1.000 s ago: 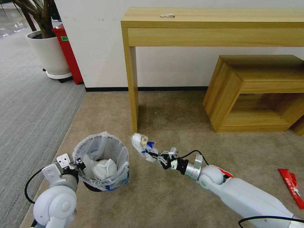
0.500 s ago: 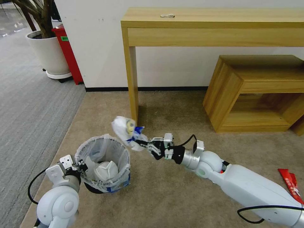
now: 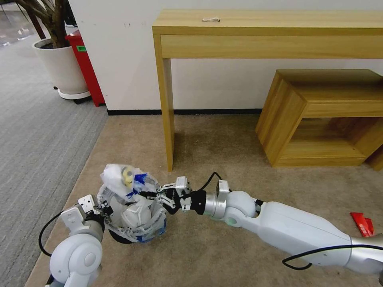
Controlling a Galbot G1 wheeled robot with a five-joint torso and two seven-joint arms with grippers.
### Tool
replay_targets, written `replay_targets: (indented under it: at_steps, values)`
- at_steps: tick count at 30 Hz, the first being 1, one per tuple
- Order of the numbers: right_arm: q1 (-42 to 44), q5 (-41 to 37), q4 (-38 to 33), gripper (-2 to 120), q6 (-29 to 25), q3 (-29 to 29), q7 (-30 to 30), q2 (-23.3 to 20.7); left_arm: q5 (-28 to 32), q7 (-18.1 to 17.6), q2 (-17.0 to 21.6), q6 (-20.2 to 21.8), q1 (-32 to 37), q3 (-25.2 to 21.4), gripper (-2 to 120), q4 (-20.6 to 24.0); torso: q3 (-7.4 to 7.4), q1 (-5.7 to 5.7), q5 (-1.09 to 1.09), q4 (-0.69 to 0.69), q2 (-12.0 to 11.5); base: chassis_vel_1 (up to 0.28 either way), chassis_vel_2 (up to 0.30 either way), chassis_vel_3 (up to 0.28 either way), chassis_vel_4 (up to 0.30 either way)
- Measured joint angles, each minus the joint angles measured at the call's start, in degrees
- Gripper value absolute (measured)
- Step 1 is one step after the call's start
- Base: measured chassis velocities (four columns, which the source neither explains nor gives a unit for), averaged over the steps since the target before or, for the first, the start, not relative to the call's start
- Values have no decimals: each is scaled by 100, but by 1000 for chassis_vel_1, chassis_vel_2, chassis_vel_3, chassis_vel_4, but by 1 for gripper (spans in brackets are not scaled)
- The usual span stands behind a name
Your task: Pick up the trash bin and place the garbage on the floor into it.
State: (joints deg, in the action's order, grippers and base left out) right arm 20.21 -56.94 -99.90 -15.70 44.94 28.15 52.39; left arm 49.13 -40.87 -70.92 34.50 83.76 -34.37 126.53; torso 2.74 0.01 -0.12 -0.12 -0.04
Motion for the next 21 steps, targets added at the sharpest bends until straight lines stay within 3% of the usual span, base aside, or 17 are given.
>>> replay_targets:
  at_steps: [21]
  values:
    - [-49, 149, 549, 0, -93, 406, 0, 154, 457, -230, 84, 129, 24, -151, 0, 379, -1, 0, 1, -1, -1, 0, 0, 0, 0]
